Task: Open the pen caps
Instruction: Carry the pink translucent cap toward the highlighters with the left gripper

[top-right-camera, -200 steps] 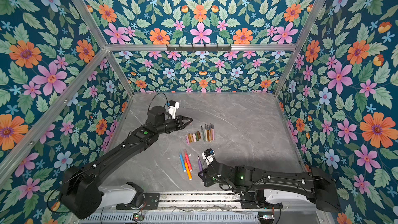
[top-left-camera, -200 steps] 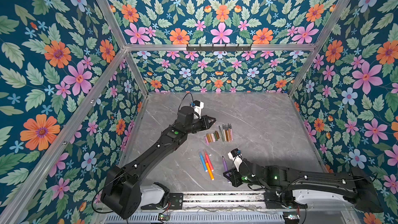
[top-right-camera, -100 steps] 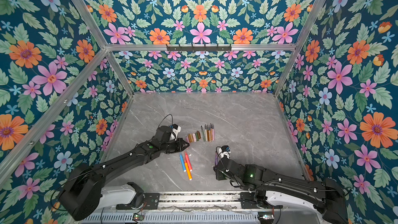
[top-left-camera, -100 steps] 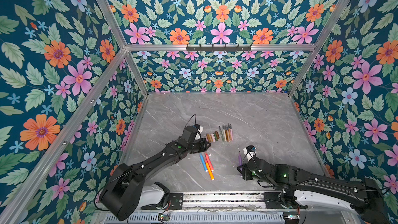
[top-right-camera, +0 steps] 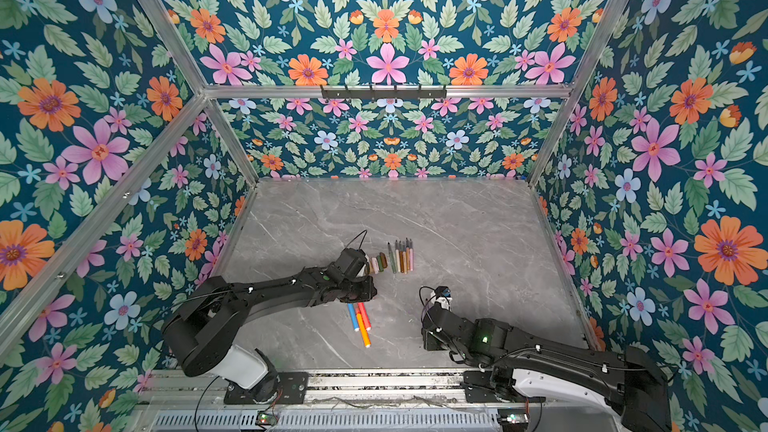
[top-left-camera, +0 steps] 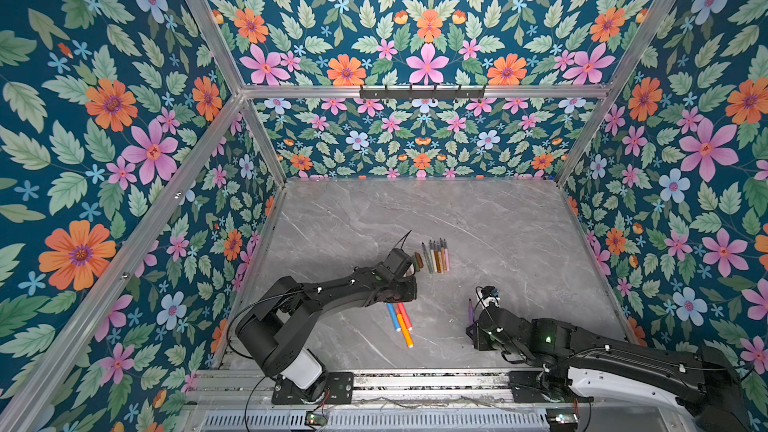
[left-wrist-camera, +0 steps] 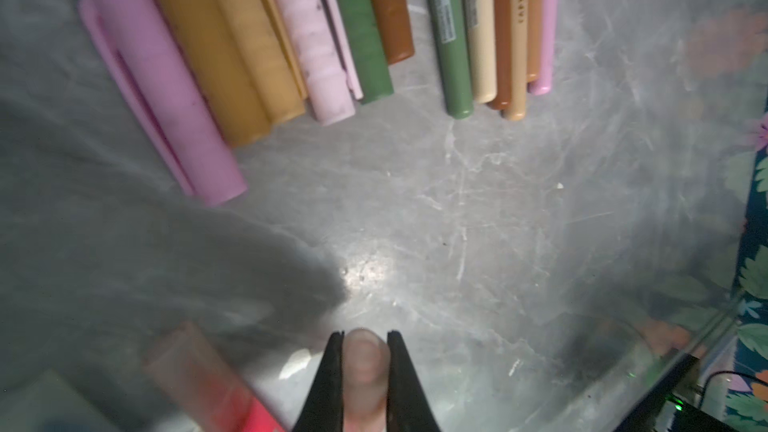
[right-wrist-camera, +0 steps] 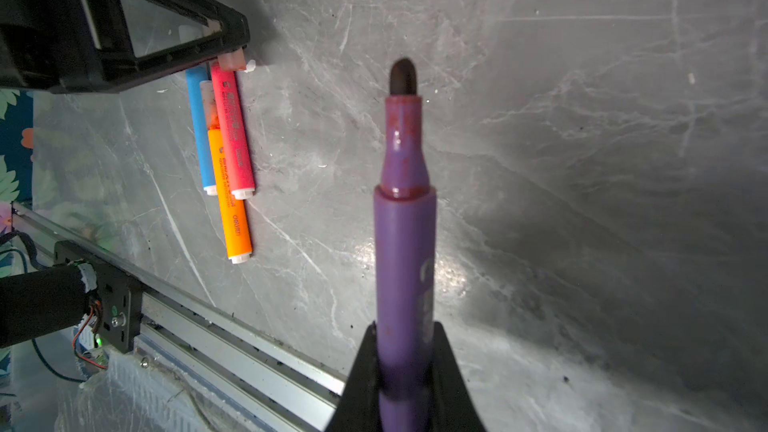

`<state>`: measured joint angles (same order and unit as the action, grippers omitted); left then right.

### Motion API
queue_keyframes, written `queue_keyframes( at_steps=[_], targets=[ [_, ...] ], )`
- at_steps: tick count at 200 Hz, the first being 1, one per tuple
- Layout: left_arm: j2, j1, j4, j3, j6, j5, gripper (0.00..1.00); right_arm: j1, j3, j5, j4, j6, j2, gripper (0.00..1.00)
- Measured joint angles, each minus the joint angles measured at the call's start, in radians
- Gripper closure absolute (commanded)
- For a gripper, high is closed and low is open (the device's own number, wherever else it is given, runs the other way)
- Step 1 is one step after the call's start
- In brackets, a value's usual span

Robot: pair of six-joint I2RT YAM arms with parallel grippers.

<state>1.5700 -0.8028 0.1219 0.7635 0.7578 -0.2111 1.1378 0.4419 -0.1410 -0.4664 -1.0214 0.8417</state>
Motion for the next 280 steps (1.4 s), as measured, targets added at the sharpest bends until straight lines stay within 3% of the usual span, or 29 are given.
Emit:
queue_keyframes(
  at_steps=[120,242,280],
  targets=[
    [0.037,-0.002,0.004,0.011,0.007,0.000,0.75,0.000,-0.017,0.011,0.002,-0.016,-0.005,1.00],
    [0.016,-0.006,-0.017,0.024,0.025,-0.032,0.74,0.000,0.002,0.012,0.001,-0.014,0.024,1.00],
    [-0.007,-0.006,-0.010,0.004,0.024,-0.026,0.67,0.000,0.006,0.026,0.002,-0.012,0.044,1.00]
  ],
)
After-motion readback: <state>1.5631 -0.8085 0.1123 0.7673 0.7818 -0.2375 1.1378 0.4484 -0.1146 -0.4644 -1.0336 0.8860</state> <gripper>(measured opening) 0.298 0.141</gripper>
